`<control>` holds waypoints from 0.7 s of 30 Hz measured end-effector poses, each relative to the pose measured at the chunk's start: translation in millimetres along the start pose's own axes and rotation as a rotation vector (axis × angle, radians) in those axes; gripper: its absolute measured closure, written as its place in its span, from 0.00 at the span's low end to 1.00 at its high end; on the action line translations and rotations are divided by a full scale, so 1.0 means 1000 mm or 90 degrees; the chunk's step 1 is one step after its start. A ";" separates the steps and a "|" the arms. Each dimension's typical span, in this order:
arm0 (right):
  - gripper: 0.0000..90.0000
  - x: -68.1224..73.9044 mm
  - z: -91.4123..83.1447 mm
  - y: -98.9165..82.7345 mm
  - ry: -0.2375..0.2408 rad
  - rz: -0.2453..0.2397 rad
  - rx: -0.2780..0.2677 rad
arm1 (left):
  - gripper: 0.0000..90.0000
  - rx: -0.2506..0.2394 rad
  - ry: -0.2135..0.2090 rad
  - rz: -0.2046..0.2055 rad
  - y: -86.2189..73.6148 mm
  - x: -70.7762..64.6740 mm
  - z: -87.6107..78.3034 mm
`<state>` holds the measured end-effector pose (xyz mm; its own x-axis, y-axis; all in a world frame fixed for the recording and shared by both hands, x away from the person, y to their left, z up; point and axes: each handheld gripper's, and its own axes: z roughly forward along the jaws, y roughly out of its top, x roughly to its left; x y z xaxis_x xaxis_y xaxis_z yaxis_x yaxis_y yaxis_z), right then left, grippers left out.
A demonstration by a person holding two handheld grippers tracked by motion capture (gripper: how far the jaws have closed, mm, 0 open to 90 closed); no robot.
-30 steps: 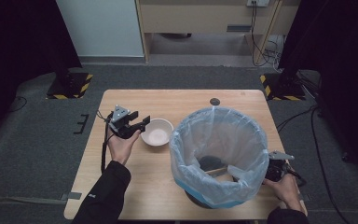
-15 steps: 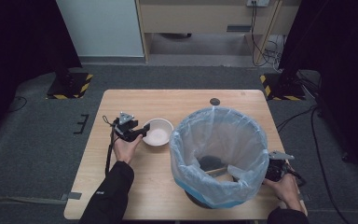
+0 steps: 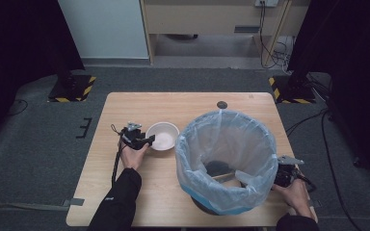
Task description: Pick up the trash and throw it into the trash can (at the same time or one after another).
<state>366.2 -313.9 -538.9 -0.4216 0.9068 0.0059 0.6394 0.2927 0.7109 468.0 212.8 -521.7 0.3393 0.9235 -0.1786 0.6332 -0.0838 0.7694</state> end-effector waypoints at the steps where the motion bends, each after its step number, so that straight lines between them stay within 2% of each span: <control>1: 0.02 0.000 0.000 0.000 0.000 0.000 0.000 | 0.59 0.003 -0.003 -0.004 -0.001 0.000 0.001; 2: 0.02 0.000 0.000 0.000 0.000 0.000 0.000 | 0.66 0.010 -0.009 -0.008 -0.001 0.000 0.001; 4: 0.02 0.000 0.000 0.000 0.000 0.000 0.000 | 0.67 0.015 -0.007 -0.009 -0.002 -0.001 0.001; 7: 0.02 0.000 0.000 0.000 0.000 0.000 0.000 | 0.78 0.027 -0.006 -0.010 -0.002 -0.001 0.000; 13: 0.02 0.000 0.000 0.000 0.000 -0.001 0.000 | 0.83 0.020 -0.014 -0.019 -0.002 -0.002 -0.002; 21: 0.02 0.000 0.000 0.000 0.000 0.000 0.000 | 0.91 -0.013 -0.042 -0.015 0.009 -0.006 -0.017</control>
<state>366.3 -313.9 -538.9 -0.4220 0.9066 0.0058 0.6391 0.2930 0.7111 459.7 213.2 -503.2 0.3704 0.8984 -0.2357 0.6269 -0.0545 0.7772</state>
